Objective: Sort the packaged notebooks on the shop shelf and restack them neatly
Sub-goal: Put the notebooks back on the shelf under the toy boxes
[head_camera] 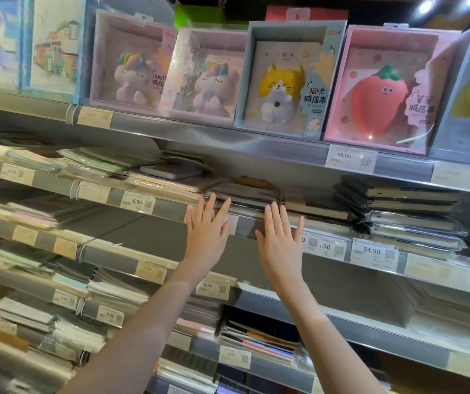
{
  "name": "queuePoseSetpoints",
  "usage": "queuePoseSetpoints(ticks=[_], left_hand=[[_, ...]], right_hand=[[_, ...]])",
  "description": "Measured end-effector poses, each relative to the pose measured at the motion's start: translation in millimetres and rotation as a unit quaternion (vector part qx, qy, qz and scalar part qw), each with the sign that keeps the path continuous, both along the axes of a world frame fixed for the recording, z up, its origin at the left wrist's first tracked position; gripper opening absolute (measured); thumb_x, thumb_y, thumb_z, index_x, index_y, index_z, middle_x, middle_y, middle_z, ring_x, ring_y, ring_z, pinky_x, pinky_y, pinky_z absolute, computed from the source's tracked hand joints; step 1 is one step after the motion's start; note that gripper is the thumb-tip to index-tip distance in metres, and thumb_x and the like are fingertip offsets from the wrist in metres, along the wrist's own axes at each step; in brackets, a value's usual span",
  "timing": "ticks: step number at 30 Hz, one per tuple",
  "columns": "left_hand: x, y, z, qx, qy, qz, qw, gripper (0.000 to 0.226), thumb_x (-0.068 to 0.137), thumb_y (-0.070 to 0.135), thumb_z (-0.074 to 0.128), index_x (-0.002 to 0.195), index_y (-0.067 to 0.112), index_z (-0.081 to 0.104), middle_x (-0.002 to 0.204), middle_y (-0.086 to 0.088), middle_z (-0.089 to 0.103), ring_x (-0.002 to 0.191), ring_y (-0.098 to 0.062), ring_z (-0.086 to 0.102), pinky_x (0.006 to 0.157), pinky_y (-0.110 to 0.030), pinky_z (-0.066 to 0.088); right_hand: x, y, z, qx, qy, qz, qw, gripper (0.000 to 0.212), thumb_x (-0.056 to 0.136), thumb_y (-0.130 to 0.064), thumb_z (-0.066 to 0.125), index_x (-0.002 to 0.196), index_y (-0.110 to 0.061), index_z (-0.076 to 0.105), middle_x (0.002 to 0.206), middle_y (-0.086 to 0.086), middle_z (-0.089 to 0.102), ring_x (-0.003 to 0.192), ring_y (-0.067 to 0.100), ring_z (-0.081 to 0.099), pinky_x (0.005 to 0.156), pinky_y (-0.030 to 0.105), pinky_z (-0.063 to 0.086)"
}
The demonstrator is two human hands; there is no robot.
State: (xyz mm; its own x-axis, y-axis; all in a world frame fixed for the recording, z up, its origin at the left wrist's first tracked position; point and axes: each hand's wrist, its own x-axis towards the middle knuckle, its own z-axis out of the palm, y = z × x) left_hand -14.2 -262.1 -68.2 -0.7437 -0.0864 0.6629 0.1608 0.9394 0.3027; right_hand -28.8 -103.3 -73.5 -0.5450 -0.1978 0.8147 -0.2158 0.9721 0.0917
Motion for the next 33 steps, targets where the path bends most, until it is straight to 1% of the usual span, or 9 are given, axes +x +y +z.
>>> queuePoseSetpoints(ticks=[3,7,12,16,18,22,25,27,33], left_hand=[[11,-3,-10,0.003,0.009,-0.007,1.0,0.048,0.101,0.033,0.025,0.148,0.033,0.012,0.158,-0.002,0.004,0.144,-0.022,-0.006,0.114,-0.042,-0.008],[24,-7,-26,-0.004,0.013,-0.004,1.0,0.048,0.1,0.033,0.03,0.147,0.03,0.021,0.156,-0.003,0.015,0.144,-0.023,0.004,0.114,-0.04,-0.006],[41,-9,-47,-0.021,0.013,-0.011,1.0,0.047,0.099,0.033,0.036,0.144,0.024,0.03,0.153,-0.001,0.025,0.143,-0.02,0.011,0.115,-0.039,0.0],[53,-11,-68,-0.027,-0.011,-0.012,1.0,0.047,0.098,0.035,0.036,0.144,0.024,0.031,0.152,0.0,0.025,0.143,-0.018,0.011,0.116,-0.037,-0.001],[58,-13,-81,-0.026,-0.026,-0.016,0.999,0.048,0.098,0.036,0.037,0.144,0.024,0.031,0.152,-0.001,0.026,0.143,-0.018,0.012,0.116,-0.037,-0.001],[71,-15,-115,-0.013,-0.049,-0.027,0.998,0.047,0.096,0.034,0.041,0.142,0.023,0.034,0.149,-0.002,0.032,0.141,-0.019,0.018,0.115,-0.037,0.002],[80,-15,-145,-0.007,-0.085,-0.028,0.996,0.048,0.096,0.034,0.041,0.143,0.026,0.031,0.149,-0.001,0.031,0.14,-0.018,0.017,0.115,-0.036,0.002],[85,-15,-168,-0.001,-0.116,-0.028,0.993,0.049,0.096,0.036,0.04,0.143,0.027,0.03,0.15,-0.001,0.028,0.141,-0.018,0.015,0.115,-0.036,0.003],[105,-19,-242,0.008,-0.16,-0.049,0.986,0.048,0.094,0.033,0.045,0.14,0.025,0.037,0.145,-0.003,0.036,0.136,-0.019,0.023,0.114,-0.036,0.013]], right_hand=[[9,-3,-8,-0.001,-0.006,0.01,1.0,0.053,0.094,-0.033,0.027,0.137,-0.006,0.044,0.143,0.011,0.043,0.134,0.029,0.038,0.106,0.06,0.022],[20,-5,-24,0.003,-0.022,0.025,0.999,0.054,0.094,-0.034,0.025,0.14,-0.009,0.041,0.147,0.011,0.038,0.138,0.028,0.031,0.109,0.059,0.016],[33,-9,-55,0.004,-0.045,0.024,0.999,0.053,0.095,-0.035,0.028,0.14,-0.009,0.041,0.148,0.01,0.037,0.138,0.027,0.03,0.109,0.059,0.016],[43,-13,-81,0.0,-0.055,0.04,0.998,0.049,0.096,-0.028,0.046,0.14,-0.008,0.039,0.148,0.011,0.035,0.139,0.027,0.028,0.109,0.058,0.017],[48,-16,-93,-0.007,-0.078,0.04,0.996,0.05,0.096,-0.03,0.044,0.141,-0.009,0.038,0.149,0.011,0.034,0.139,0.027,0.028,0.109,0.057,0.015],[61,-20,-125,-0.006,-0.131,0.04,0.991,0.052,0.096,-0.035,0.026,0.139,-0.01,0.04,0.147,0.01,0.037,0.138,0.027,0.032,0.108,0.058,0.02],[70,-19,-155,0.002,-0.152,0.046,0.987,0.049,0.096,-0.032,0.034,0.139,-0.01,0.04,0.148,0.01,0.037,0.138,0.028,0.032,0.108,0.057,0.02],[76,-17,-178,0.005,-0.181,0.052,0.982,0.049,0.097,-0.028,0.043,0.142,-0.011,0.035,0.151,0.01,0.031,0.14,0.027,0.026,0.11,0.054,0.017],[96,-18,-244,0.006,-0.275,0.06,0.959,0.054,0.098,-0.035,0.038,0.147,-0.015,0.026,0.155,0.007,0.019,0.144,0.024,0.01,0.114,0.051,0.01]])
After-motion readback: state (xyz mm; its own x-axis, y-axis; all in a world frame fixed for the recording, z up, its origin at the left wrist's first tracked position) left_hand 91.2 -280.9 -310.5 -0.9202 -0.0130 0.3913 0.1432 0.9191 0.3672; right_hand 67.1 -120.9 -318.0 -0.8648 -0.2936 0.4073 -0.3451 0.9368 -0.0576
